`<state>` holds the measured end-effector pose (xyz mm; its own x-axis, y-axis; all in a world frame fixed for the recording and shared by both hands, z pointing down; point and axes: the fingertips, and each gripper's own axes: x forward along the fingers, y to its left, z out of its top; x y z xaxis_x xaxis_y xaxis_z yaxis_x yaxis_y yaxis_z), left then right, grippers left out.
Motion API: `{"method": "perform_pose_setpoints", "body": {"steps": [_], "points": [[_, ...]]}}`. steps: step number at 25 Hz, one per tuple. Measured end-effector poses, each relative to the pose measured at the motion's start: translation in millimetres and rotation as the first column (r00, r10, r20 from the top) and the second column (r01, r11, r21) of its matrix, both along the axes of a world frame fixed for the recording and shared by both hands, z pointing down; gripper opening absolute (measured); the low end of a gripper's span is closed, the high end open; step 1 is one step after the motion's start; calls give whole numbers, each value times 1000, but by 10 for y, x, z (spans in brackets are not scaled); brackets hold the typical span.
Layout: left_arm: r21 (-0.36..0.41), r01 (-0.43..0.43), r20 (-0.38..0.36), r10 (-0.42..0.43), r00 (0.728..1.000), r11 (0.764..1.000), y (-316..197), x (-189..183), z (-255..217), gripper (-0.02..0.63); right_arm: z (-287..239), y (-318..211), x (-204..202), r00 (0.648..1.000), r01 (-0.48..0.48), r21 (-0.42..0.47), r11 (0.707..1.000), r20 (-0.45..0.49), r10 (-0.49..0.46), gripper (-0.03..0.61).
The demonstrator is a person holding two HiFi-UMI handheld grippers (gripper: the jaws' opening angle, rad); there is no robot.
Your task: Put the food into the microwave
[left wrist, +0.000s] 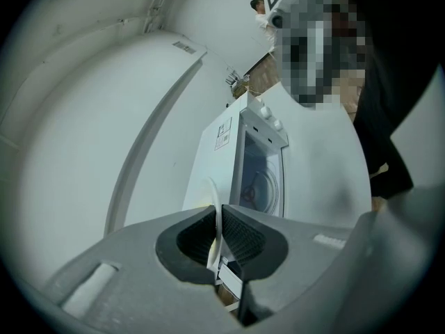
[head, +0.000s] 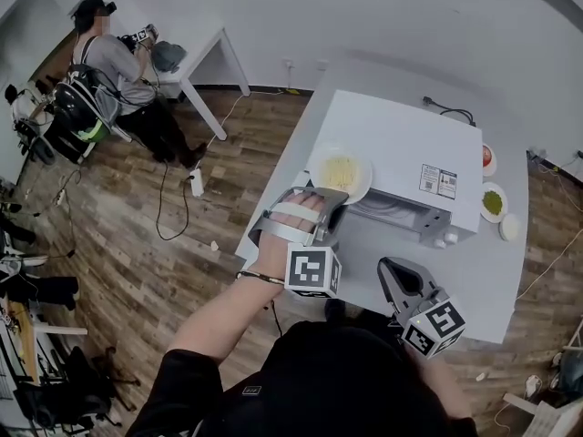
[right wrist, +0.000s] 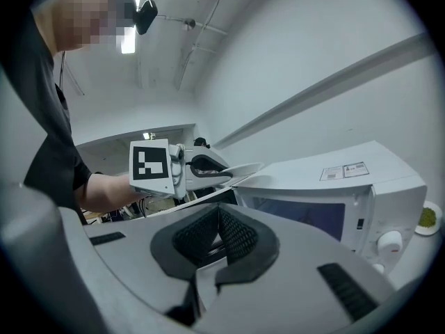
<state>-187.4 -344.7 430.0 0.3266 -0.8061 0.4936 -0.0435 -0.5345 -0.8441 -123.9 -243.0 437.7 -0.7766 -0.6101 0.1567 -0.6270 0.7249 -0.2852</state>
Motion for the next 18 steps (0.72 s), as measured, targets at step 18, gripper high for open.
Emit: {"method": "perform_pose_setpoints", "body": {"steps": [18], "points": [[10,-47,13,47,999,999,1052,841,4,29,56,851,894,999,-49,-18,999,18,49,15]]}}
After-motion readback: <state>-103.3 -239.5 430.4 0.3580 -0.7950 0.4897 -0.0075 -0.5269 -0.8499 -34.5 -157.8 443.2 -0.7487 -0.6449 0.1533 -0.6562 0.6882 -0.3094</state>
